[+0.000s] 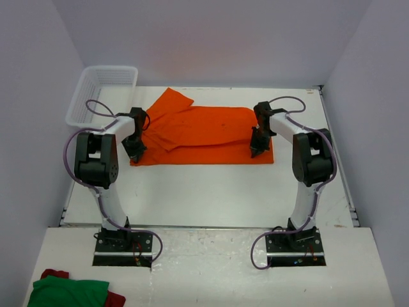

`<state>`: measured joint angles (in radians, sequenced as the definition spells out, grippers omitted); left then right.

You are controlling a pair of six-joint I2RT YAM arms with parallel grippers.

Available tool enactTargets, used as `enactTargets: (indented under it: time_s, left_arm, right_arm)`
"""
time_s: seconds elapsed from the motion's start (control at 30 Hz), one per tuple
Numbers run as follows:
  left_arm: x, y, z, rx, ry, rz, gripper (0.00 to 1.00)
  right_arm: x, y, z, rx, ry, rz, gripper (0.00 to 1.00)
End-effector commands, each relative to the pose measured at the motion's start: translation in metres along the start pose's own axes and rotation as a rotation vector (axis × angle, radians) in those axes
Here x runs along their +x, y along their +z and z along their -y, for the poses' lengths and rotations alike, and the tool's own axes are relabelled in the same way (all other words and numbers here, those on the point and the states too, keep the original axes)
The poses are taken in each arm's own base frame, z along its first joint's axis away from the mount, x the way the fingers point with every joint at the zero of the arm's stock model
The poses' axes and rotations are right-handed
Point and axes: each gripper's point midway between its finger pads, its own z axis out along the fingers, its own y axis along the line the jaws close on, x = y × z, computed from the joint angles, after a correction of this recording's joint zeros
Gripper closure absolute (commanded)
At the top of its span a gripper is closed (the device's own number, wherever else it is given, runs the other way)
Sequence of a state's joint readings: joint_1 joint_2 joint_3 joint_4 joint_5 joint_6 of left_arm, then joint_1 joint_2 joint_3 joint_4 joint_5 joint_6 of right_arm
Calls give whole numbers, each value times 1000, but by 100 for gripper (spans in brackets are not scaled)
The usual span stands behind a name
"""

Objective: Fold and stack the t-shirts
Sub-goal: Fold the flattened tshirt in 1/3 of the way

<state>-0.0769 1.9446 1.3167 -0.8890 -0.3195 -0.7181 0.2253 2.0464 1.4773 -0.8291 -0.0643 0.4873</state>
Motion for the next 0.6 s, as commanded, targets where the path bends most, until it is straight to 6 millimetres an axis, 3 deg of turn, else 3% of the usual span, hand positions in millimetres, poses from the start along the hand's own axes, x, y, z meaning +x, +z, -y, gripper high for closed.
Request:
enactTargets:
  time_s: [0.0,0.17,0.27,0.3,0.37,0.4,0.43,0.47,0.57]
  left_arm:
    - [20,9,-35,-126,-24,-72,100]
    - [9,-2,-41,-131,-34,-7,100]
    - [4,-8,-37,-102,-23,12,100]
    - [2,-9,-35,-80,-19,27,100]
    - [3,-10,-31,-47,-13,29,100]
    - [2,-9,-29,-41,-16,34,100]
    - [3,-9,-29,-43,-15,32,100]
    - [3,-8,-29,-46,-13,27,100]
    - [5,-6,-29,-46,-11,20,100]
  right_arm:
    - [-11,-40,-15,-72,-29,176,98]
    - [-14,-79,-25,-181,-42,315,77]
    - [-13,-93,-42,-252,-70,311,77]
    - [-7,-98,-56,-329,-100,290,77]
    - [-4,-106,-80,-449,-147,286,78]
    - [1,-105,-90,-508,-159,256,100]
    - [9,-111,-109,-609,-185,207,100]
    - [15,-102,-122,-646,-192,148,100]
    - [22,-78,-134,-586,-201,96,100]
